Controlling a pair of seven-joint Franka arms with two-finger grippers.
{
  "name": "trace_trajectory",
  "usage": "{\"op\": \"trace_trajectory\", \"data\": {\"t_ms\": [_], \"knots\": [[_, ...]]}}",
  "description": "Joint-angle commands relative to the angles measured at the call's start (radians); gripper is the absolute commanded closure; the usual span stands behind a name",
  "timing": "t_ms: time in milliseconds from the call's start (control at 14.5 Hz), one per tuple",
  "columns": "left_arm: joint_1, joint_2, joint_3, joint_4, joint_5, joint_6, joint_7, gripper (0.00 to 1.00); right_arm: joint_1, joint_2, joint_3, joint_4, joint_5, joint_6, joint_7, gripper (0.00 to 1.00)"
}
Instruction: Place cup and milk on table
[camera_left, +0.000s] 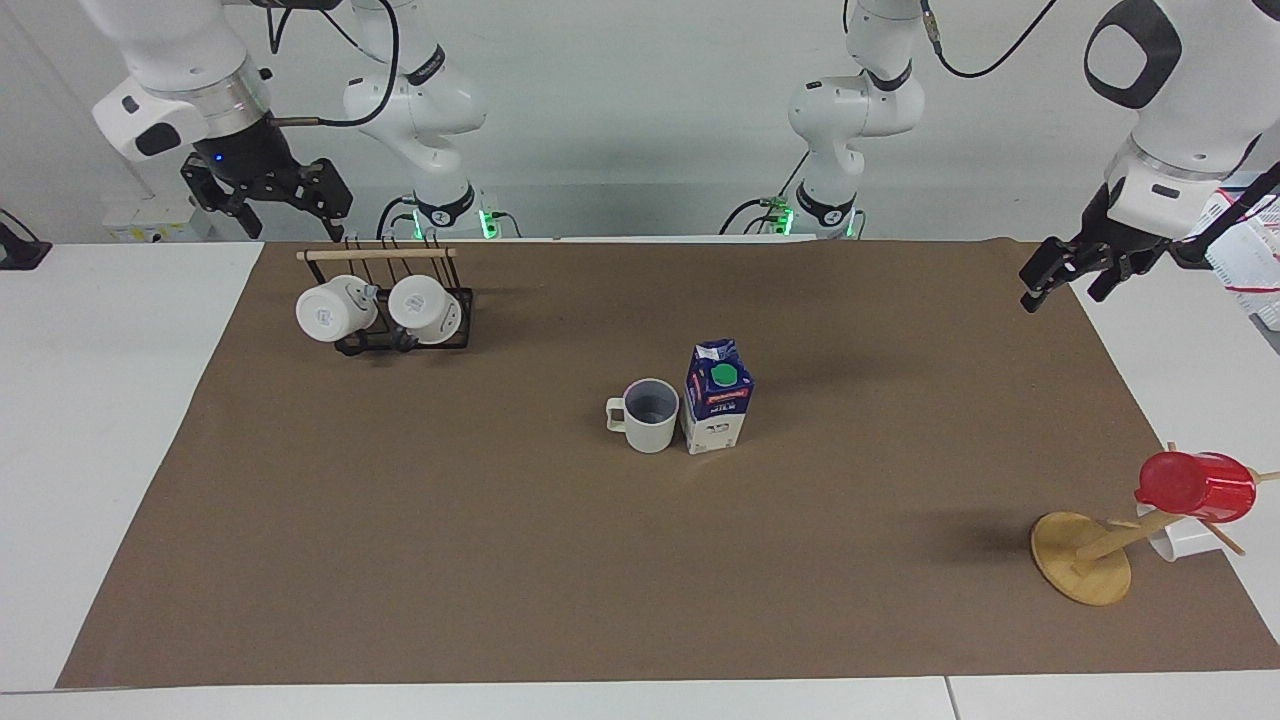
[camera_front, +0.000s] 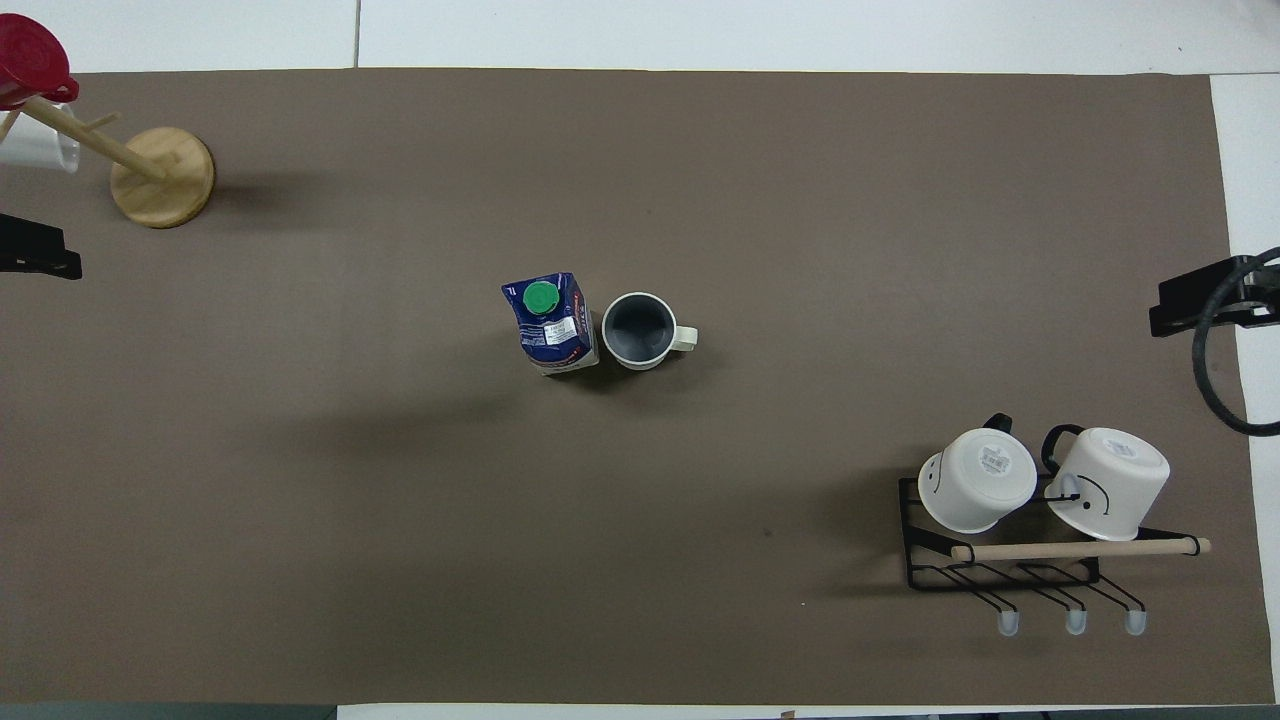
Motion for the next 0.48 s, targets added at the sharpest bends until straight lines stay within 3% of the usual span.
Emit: {"op": "trace_trajectory", "data": {"t_ms": [0, 415], "knots": [[0.009, 0.003, -0.004, 0.016, -0.015, -0.027, 0.026, 0.0, -0.009, -0.011, 0.008, -0.008, 0.001, 0.003, 0.007, 0.0], [0.037, 0.001, -0.005, 0.01, -0.015, -0.023, 0.087, 0.0, -0.012, -0.014, 0.006, -0.012, 0.001, 0.001, 0.007, 0.0]]}}
